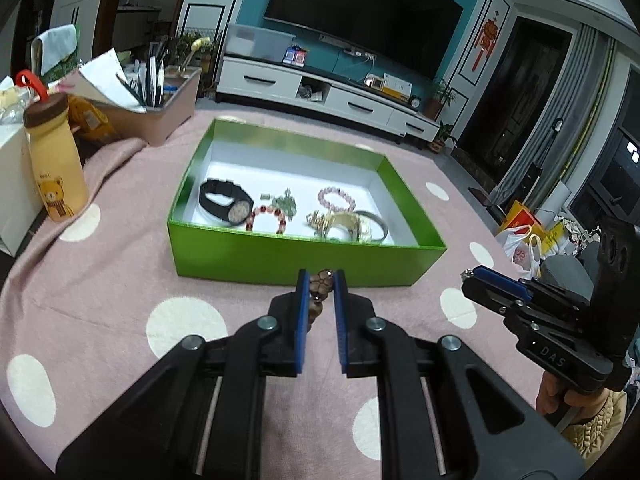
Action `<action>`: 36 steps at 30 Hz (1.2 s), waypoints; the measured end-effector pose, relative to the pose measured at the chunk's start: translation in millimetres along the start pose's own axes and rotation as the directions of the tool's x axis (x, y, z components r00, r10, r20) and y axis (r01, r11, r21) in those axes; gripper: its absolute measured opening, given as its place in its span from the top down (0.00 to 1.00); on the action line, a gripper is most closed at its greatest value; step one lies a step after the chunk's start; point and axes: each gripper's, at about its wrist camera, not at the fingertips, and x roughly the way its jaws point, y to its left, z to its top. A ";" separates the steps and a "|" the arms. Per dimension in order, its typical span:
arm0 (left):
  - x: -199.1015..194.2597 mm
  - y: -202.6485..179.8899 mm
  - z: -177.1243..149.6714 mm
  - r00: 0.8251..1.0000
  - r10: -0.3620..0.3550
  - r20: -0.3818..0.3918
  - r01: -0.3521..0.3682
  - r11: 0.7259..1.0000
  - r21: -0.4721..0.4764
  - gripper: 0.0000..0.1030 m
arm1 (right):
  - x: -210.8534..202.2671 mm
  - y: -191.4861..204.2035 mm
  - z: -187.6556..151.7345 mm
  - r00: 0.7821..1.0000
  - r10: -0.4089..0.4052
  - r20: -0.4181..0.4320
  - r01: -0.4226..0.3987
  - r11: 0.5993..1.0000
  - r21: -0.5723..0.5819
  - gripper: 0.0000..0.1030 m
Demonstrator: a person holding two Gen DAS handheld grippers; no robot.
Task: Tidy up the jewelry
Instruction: 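Grasp the silver ring on the cloth with the right tool while the left tool holds the bracelet, then carry the brown bracelet and silver ring into the green box with both tools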
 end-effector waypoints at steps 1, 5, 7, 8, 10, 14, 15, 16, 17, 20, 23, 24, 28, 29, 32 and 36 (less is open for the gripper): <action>-2.1 -0.5 2.8 1.000 0.000 0.006 0.000 1.000 0.002 0.89 | -2.0 0.7 1.0 1.000 0.001 0.006 -0.001 1.000 -0.004 0.80; -9.3 -2.3 14.9 1.000 -0.006 0.026 0.005 1.000 0.010 0.89 | -9.4 3.3 12.7 0.999 0.001 0.036 0.000 1.000 -0.021 0.80; -12.4 -3.6 23.8 0.999 -0.009 0.038 0.009 1.000 0.017 0.89 | -10.3 4.3 18.7 0.999 0.001 0.048 0.000 1.000 -0.025 0.80; -12.8 -4.0 28.0 0.999 -0.011 0.042 0.010 1.000 0.020 0.89 | -11.0 4.1 21.4 0.998 0.000 0.055 0.001 1.000 -0.028 0.80; -13.0 -4.3 35.8 0.999 -0.015 0.046 0.014 1.000 0.025 0.89 | -11.8 3.0 25.8 0.998 -0.003 0.066 0.005 1.000 -0.029 0.80; -11.3 -5.6 53.2 0.998 -0.017 0.054 0.015 0.999 0.034 0.89 | -11.6 0.4 35.1 0.996 -0.011 0.085 0.013 1.000 -0.028 0.80; -10.9 -6.1 57.9 0.998 -0.017 0.057 0.015 0.999 0.036 0.89 | -11.6 -0.7 37.6 0.996 -0.013 0.090 0.015 1.000 -0.027 0.80; -10.2 -6.2 60.9 0.998 -0.018 0.059 0.016 0.999 0.037 0.89 | -12.0 -1.1 38.3 0.996 -0.014 0.094 0.017 1.000 -0.026 0.80; -9.5 -5.5 63.8 0.998 -0.019 0.061 0.017 0.999 0.037 0.89 | -12.1 -2.2 40.4 0.995 -0.014 0.098 0.017 1.000 -0.025 0.80; -4.3 -5.1 74.9 0.998 -0.019 0.063 0.017 0.999 0.036 0.89 | -11.7 -5.4 45.5 0.994 -0.019 0.107 0.022 0.999 -0.023 0.80; -0.7 -5.9 82.5 0.998 -0.020 0.065 0.018 0.999 0.036 0.89 | -10.2 -10.1 51.5 0.993 -0.023 0.116 0.025 1.000 -0.016 0.80; 0.9 -6.1 86.1 0.998 -0.021 0.066 0.018 0.999 0.035 0.89 | -9.4 -11.8 53.8 0.993 -0.027 0.119 0.029 0.999 -0.014 0.80; 9.4 -5.7 94.5 0.998 -0.016 0.062 0.014 0.999 0.032 0.89 | -5.0 -18.5 61.1 0.991 -0.036 0.126 0.036 0.999 -0.002 0.80; 10.8 -5.1 95.3 0.998 -0.014 0.061 0.012 0.999 0.031 0.89 | -3.7 -20.4 63.1 0.991 -0.038 0.128 0.038 0.999 0.001 0.80; 17.9 -5.3 97.9 0.999 -0.006 0.053 0.005 1.000 0.030 0.89 | 0.4 -24.9 67.2 0.991 -0.042 0.130 0.041 0.999 0.010 0.80; 28.9 -5.9 100.4 0.999 0.002 0.042 -0.003 0.999 0.037 0.89 | 5.5 -28.8 70.2 0.991 -0.046 0.127 0.044 0.999 0.015 0.80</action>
